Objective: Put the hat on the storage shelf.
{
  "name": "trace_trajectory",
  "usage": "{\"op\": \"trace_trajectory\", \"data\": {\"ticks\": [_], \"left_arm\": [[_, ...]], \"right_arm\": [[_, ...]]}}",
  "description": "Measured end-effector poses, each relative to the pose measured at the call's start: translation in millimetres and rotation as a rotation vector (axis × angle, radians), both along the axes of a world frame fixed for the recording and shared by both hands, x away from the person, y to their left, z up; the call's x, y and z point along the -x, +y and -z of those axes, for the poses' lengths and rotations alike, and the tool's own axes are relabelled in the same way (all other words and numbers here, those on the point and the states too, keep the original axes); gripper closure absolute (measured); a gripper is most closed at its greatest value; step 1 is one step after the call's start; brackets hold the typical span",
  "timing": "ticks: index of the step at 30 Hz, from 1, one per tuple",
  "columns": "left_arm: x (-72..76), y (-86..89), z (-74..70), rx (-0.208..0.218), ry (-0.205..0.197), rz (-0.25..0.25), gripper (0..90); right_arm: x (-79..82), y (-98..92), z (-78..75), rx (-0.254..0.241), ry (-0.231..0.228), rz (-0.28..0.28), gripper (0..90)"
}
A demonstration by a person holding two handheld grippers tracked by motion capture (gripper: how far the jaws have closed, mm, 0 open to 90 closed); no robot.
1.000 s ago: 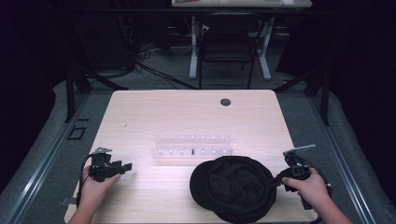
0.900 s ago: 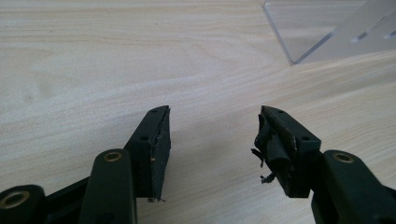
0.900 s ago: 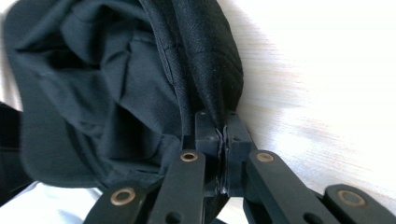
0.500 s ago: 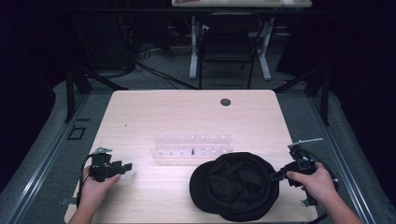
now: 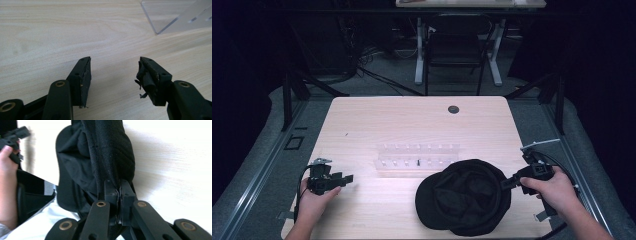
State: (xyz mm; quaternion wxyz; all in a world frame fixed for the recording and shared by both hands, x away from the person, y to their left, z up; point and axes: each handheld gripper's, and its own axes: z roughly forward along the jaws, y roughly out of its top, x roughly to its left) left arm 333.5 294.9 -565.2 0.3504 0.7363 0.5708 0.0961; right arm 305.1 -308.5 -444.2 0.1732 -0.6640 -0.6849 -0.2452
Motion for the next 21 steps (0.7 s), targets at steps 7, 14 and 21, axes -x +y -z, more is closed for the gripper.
{"op": "trace_trajectory", "data": {"ticks": [7,14,21], "left_arm": [[0.0,-0.1,0.1,0.000,0.000,-0.001,44.2],[0.0,-0.1,0.1,0.000,-0.001,-0.002,44.2],[0.0,-0.3,0.3,0.002,-0.002,-0.005,44.2]], "right_arm": [[-1.6,-0.8,-12.7,-0.025,0.011,-0.015,87.5],[-2.1,-0.6,-28.5,-0.073,-0.007,-0.012,87.5],[-1.7,-2.4,-39.9,-0.109,0.005,-0.016,87.6]]}}
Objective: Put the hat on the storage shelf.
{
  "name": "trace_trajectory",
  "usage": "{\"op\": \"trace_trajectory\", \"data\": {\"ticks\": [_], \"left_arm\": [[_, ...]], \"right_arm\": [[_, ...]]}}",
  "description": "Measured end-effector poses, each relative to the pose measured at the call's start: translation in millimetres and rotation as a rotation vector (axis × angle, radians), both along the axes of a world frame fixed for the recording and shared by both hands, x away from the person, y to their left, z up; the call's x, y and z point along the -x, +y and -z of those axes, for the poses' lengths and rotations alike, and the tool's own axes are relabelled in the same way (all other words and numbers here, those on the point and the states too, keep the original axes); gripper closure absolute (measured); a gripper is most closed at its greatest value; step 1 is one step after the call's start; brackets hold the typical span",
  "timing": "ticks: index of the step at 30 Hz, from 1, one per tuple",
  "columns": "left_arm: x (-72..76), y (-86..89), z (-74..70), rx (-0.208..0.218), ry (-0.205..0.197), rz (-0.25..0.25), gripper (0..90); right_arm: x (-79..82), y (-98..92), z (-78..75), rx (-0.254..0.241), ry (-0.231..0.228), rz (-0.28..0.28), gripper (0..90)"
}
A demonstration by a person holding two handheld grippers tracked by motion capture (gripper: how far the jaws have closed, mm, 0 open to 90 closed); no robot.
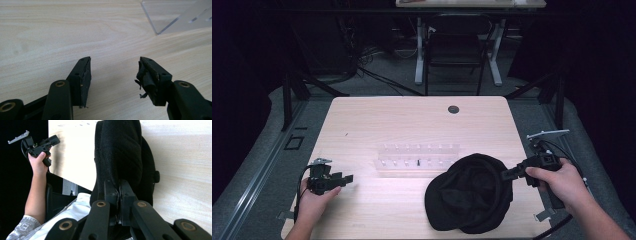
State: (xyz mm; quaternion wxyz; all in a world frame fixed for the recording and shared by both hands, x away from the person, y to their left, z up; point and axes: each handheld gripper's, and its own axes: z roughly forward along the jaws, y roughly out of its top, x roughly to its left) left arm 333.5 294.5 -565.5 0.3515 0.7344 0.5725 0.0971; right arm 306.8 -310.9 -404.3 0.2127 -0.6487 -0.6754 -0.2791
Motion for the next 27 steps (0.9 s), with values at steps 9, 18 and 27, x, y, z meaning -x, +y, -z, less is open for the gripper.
{"op": "trace_trajectory", "data": {"ticks": [9,18,27], "left_arm": [[-0.1,0.3,-0.1,0.010,0.001,-0.003,44.1],[-0.2,0.5,-0.3,0.004,0.006,0.001,44.1],[-0.2,0.4,-0.2,0.005,0.006,0.000,43.9]], "right_arm": [[1.3,-2.3,-6.2,-0.068,0.015,0.029,87.5],[2.2,-8.6,-18.5,-0.106,-0.002,0.022,87.5],[4.2,-11.8,-34.0,-0.156,-0.026,0.047,87.6]]}}
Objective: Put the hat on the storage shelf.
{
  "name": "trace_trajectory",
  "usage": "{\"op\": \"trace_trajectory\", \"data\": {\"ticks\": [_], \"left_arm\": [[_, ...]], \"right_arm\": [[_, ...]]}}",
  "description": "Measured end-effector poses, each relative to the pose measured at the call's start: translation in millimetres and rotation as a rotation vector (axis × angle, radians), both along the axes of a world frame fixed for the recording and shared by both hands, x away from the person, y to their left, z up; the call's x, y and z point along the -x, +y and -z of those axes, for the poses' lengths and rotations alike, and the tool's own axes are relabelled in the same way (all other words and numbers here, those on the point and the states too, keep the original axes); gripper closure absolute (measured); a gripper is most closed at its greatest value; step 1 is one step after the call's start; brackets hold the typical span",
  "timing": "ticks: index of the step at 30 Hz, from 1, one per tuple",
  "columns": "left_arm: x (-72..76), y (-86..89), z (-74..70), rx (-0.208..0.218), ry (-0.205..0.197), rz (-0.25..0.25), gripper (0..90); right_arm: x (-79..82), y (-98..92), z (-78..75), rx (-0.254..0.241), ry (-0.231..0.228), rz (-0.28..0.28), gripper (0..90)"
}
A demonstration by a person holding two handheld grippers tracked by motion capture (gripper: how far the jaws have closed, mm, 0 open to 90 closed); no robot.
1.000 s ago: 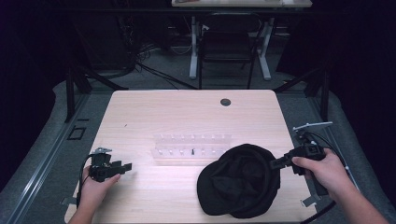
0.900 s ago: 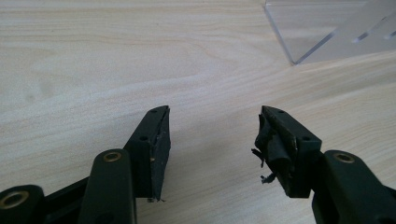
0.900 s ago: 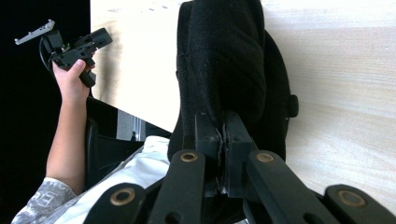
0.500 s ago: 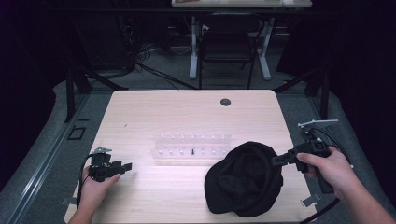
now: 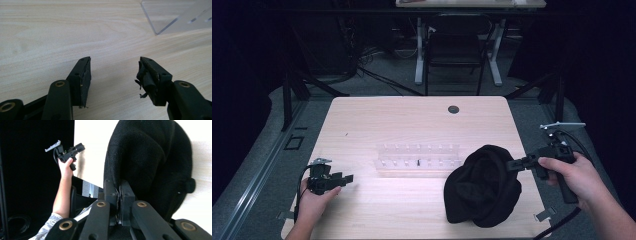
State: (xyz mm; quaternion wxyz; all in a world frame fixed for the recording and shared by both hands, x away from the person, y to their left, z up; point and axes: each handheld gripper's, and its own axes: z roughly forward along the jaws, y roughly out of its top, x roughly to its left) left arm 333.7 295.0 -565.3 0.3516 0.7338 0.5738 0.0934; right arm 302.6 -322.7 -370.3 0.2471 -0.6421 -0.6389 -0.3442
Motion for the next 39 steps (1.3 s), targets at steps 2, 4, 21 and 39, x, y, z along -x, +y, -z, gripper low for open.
{"op": "trace_trajectory", "data": {"ticks": [2,4,21,39], "left_arm": [[0.1,0.0,0.0,0.000,0.000,0.000,43.8],[0.1,-0.1,0.0,0.000,0.001,0.001,43.8],[-0.2,-0.3,0.3,0.000,0.008,0.004,43.5],[-0.5,-0.5,0.3,-0.005,0.010,0.013,43.5]], "right_arm": [[0.5,-0.5,-3.6,-0.007,-0.011,0.002,87.6],[1.7,1.4,-6.7,-0.023,-0.021,0.038,87.6],[0.5,-13.2,-40.4,-0.063,-0.104,0.053,87.6],[-16.4,0.8,-75.4,-0.123,-0.173,0.073,87.6]]}}
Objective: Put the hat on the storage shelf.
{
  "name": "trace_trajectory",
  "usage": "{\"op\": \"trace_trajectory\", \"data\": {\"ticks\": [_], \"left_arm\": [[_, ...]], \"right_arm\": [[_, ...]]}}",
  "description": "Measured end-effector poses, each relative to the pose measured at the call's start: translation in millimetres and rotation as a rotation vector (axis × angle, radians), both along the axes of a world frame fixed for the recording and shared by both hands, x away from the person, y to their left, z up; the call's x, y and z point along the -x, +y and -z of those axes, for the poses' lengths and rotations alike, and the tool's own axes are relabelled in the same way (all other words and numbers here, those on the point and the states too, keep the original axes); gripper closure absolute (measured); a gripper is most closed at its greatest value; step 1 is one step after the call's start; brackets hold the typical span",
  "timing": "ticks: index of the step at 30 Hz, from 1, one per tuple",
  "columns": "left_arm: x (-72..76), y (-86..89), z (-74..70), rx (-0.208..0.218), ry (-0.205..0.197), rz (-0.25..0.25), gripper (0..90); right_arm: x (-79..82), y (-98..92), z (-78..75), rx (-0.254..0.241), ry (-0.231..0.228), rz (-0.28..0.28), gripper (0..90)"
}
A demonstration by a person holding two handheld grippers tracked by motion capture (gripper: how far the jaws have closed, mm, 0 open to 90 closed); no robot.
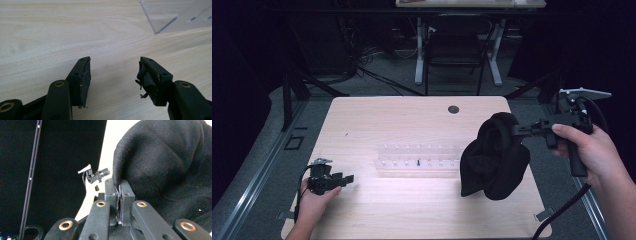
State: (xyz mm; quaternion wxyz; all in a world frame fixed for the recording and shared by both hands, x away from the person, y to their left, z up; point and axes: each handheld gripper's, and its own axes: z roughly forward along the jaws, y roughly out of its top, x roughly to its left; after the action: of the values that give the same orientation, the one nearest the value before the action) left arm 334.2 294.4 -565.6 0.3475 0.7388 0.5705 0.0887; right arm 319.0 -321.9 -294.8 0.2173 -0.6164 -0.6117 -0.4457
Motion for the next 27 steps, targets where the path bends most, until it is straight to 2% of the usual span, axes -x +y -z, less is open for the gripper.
{"op": "trace_trajectory", "data": {"ticks": [5,6,10,13,17,27], "left_arm": [[0.0,0.1,-0.2,-0.001,0.002,0.002,43.5],[0.1,-0.5,0.7,0.003,-0.010,-0.006,43.4],[-0.1,-0.6,0.8,0.006,-0.010,-0.008,43.4],[-0.2,-0.1,-0.1,0.004,0.002,0.002,43.4],[-0.2,-0.5,0.9,0.008,-0.011,-0.008,43.4],[-0.4,0.4,0.5,0.012,-0.010,-0.006,43.3]], "right_arm": [[-8.0,7.8,-6.8,0.001,-0.004,-0.002,87.6],[-9.5,9.0,-8.3,0.001,-0.006,-0.007,87.6],[-15.4,16.4,-13.8,-0.022,0.006,0.008,87.7],[-20.6,21.4,-17.5,-0.026,0.010,-0.002,87.6],[-28.3,31.0,-22.1,-0.033,0.001,-0.013,87.6],[-48.1,56.6,-24.3,-0.027,-0.016,-0.022,87.6]]}}
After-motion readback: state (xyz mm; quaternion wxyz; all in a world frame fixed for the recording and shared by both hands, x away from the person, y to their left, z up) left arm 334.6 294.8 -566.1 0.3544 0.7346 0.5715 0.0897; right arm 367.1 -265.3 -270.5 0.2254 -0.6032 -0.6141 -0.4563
